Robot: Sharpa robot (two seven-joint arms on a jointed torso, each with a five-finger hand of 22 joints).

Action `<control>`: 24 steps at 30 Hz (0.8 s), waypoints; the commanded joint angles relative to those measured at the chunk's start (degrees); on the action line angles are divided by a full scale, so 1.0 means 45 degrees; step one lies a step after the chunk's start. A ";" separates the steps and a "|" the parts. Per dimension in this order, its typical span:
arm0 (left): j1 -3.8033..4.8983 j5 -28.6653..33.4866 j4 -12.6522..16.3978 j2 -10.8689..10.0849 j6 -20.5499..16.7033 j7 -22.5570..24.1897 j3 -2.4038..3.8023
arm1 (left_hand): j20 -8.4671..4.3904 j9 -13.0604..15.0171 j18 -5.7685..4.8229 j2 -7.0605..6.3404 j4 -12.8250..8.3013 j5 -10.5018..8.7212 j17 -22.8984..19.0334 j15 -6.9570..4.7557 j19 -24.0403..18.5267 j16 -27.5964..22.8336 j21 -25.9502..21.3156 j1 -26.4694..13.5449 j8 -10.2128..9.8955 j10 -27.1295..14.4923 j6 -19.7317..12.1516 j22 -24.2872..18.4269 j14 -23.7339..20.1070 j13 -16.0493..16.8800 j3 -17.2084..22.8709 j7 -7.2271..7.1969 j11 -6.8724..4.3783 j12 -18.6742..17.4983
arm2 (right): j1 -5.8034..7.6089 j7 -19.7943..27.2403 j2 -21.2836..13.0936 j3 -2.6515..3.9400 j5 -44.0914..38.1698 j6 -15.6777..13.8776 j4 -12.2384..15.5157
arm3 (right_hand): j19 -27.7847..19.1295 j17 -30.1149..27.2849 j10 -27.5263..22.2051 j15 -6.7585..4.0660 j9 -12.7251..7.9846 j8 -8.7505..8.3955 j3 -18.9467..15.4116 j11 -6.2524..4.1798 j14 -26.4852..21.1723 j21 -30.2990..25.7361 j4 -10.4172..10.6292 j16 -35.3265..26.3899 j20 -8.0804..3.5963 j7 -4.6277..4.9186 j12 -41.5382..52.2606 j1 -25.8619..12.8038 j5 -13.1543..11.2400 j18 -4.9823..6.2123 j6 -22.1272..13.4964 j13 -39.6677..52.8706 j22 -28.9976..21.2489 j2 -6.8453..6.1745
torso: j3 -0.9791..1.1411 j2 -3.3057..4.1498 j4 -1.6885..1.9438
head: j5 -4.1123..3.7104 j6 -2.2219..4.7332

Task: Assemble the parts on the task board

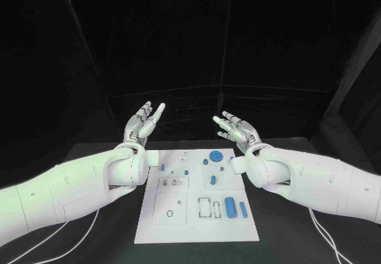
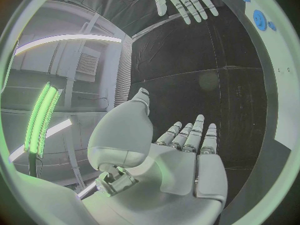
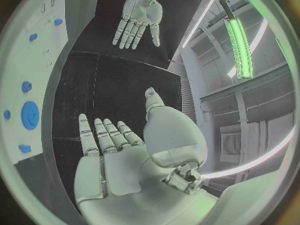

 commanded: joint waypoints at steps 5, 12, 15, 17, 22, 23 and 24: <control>-0.0177 0.0260 -0.0207 -0.0148 0.1261 0.0577 -0.0015 | 0.0129 0.0087 0.0081 0.0105 -0.0097 0.0066 0.0234 0.0194 0.0579 0.0942 0.0319 0.0676 0.0174 0.1616 0.0684 0.0181 0.1081 0.0228 -0.0049 0.1078 0.0556 0.0412 | 0.0150 0.0201 -0.0012 -0.0046 -0.3063 0.0982 -0.0728 | 0.5155 0.0492 0.7792 -0.0040 0.0625 0.1214 0.0475 0.0272 0.7834 0.1814 -0.2243 0.1503 0.0052 0.1472 0.1269 0.3207 -0.0033 0.1464 0.6354 0.0489 0.0704 -0.0034 | -0.0015 0.0034 0.0050 | -0.0104 -0.0142; -0.0207 0.0260 -0.0041 -0.0486 0.1400 0.0525 -0.0022 | 0.0148 0.0449 -0.0235 0.0178 -0.0620 0.0059 0.0609 0.0543 0.3496 0.2253 0.1693 0.1311 0.0918 0.5458 0.3969 0.0902 0.4290 0.0563 -0.0110 0.1690 0.1120 0.1695 | 0.0154 -0.0619 -0.0182 -0.0040 -0.5020 0.0460 -0.0807 | 0.6744 0.0448 0.9364 -0.0593 0.0622 0.1352 0.0668 -0.0116 0.9913 0.2417 -0.3021 0.1707 -0.0389 0.1301 0.1291 0.3436 0.0377 0.1574 0.8768 0.0415 0.0753 -0.0132 | -0.0026 0.0191 0.0057 | -0.0073 -0.0144; -0.0210 0.0260 0.0123 -0.0690 0.1461 0.0454 -0.0025 | 0.0103 0.0610 -0.0040 0.0159 -0.0870 0.0048 0.0675 0.0278 0.5756 0.2544 0.2638 0.1504 0.1460 0.8007 0.6061 0.1334 0.5872 0.0675 0.0027 0.1661 0.0981 0.2437 | 0.0162 -0.0971 -0.0298 -0.0035 -0.5777 0.0359 -0.0760 | 0.7517 0.0433 1.0094 -0.0893 0.0577 0.1313 0.0751 -0.0331 1.0853 0.2699 -0.3362 0.1730 -0.0705 0.1156 0.1223 0.3330 0.0353 0.1578 0.9416 0.0401 0.0768 -0.0098 | -0.0030 0.0312 0.0049 | -0.0094 -0.0078; -0.0209 0.0256 0.0268 -0.0840 0.1665 0.0361 -0.0027 | 0.0096 0.0755 0.0333 0.0260 -0.1121 0.0040 0.0684 -0.0137 0.6890 0.2667 0.3029 0.1703 0.1985 0.9269 0.8234 0.1443 0.7184 0.0659 0.0118 0.1512 0.0648 0.2721 | 0.0194 -0.1224 -0.0384 -0.0030 -0.6489 0.0330 -0.0737 | 0.8200 0.0435 1.0893 -0.1185 0.0588 0.1385 0.0837 -0.0560 1.1549 0.2998 -0.3653 0.1733 -0.0984 0.0952 0.1245 0.3193 0.0361 0.1563 1.0045 0.0416 0.0827 0.0004 | -0.0039 0.0430 0.0065 | -0.0126 -0.0020; -0.0207 -0.0024 0.0712 -0.1178 0.2164 0.0204 -0.0028 | -0.0240 0.0695 0.0486 0.0436 -0.1608 0.0036 0.0840 -0.0647 0.8717 0.2786 0.3654 0.2102 0.2154 1.1003 0.9606 0.1623 0.9015 0.0687 0.0298 0.1253 0.0221 0.2944 | 0.0352 -0.1707 -0.0423 -0.0023 -0.7803 0.0540 -0.0806 | 0.9036 0.0426 1.1844 -0.1519 0.0561 0.1346 0.0971 -0.0899 1.2408 0.3450 -0.4054 0.1659 -0.1393 0.0680 0.1107 0.3010 0.0345 0.1556 1.0687 0.0417 0.0952 0.0099 | -0.0065 0.0674 0.0087 | -0.0176 0.0039; -0.0207 -0.0087 0.0798 -0.1240 0.2257 0.0161 -0.0028 | -0.0328 0.0665 0.0484 0.0444 -0.1717 0.0032 0.0900 -0.0725 0.8958 0.2776 0.3698 0.2199 0.2128 1.1251 0.9769 0.1623 0.9307 0.0692 0.0333 0.1193 0.0155 0.2933 | 0.0386 -0.1806 -0.0424 -0.0022 -0.8050 0.0611 -0.0816 | 0.9172 0.0426 1.2000 -0.1571 0.0557 0.1324 0.0997 -0.0956 1.2553 0.3540 -0.4063 0.1641 -0.1460 0.0642 0.1077 0.3017 0.0335 0.1556 1.0775 0.0422 0.0983 0.0083 | -0.0071 0.0743 0.0086 | -0.0173 0.0078; -0.0207 -0.0190 0.0916 -0.1324 0.2370 0.0099 -0.0028 | -0.0382 0.0642 0.0483 0.0450 -0.1806 0.0032 0.0950 -0.0787 0.9128 0.2747 0.3715 0.2277 0.2100 1.1444 0.9896 0.1615 0.9514 0.0697 0.0362 0.1158 0.0097 0.2916 | 0.0436 -0.1955 -0.0426 -0.0021 -0.8408 0.0725 -0.0822 | 0.9317 0.0427 1.2147 -0.1630 0.0551 0.1294 0.1028 -0.0999 1.2708 0.3646 -0.4069 0.1625 -0.1530 0.0602 0.1038 0.3048 0.0337 0.1549 1.0853 0.0425 0.1022 0.0050 | -0.0075 0.0772 0.0090 | -0.0175 0.0081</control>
